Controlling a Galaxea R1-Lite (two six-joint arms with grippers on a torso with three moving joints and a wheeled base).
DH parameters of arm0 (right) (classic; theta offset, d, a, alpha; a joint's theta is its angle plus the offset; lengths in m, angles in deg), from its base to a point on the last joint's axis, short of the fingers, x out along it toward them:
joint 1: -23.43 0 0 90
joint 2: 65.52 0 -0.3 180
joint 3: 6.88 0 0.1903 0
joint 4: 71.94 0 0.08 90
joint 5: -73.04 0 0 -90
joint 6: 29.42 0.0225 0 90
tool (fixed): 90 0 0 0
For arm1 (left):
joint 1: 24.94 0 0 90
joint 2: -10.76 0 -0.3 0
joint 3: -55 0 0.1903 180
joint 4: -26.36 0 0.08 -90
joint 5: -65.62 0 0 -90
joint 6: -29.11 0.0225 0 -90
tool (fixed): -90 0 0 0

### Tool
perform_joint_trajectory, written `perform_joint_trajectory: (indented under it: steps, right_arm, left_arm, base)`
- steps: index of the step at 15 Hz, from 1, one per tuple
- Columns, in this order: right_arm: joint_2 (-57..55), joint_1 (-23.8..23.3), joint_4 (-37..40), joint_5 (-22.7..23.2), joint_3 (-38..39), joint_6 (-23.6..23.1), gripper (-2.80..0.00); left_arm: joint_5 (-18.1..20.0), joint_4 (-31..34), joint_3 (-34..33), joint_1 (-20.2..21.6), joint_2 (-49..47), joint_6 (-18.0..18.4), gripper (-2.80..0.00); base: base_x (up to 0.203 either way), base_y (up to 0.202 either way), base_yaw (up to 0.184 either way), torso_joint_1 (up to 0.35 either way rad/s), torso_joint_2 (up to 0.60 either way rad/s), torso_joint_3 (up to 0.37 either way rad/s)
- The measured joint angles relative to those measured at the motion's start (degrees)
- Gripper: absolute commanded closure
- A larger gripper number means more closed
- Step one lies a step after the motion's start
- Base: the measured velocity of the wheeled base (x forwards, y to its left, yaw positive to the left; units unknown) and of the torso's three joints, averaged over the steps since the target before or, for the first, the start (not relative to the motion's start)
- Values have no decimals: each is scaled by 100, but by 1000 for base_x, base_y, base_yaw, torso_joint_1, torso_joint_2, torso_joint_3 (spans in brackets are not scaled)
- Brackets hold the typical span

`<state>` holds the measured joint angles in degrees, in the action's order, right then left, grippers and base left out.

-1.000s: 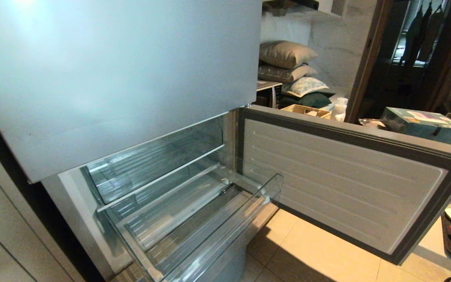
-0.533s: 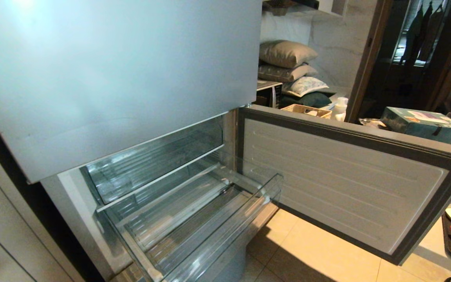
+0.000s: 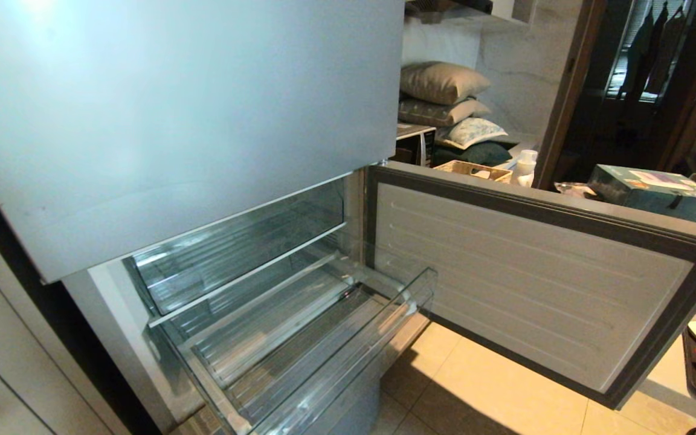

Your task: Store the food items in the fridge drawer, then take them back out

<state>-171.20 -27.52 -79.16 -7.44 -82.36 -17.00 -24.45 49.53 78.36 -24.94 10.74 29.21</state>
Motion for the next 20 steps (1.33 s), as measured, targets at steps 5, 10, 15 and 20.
perform_joint_trajectory:
  steps: [5, 10, 15, 20]
  right_arm:
    - [-1127, 16, 55, 428, -981, -112, 0]
    - [-2112, 123, 223, 684, -1679, -236, 0]
    - [-2857, 239, 215, 1024, -2294, -233, 0]
    - [-3322, 362, 168, 1025, -2580, -249, 0]
  left_arm:
    - [0, 1, 0, 0, 0, 0, 0]
    - [0, -1, 0, 0, 0, 0, 0]
    - [0, -2, 0, 0, 0, 0, 0]
    - [0, -2, 0, 0, 0, 0, 0]
  base:
    - [0, 0, 0, 0, 0, 0]
    - [0, 0, 0, 0, 0, 0]
    - [0, 0, 0, 0, 0, 0]
    - [0, 0, 0, 0, 0, 0]
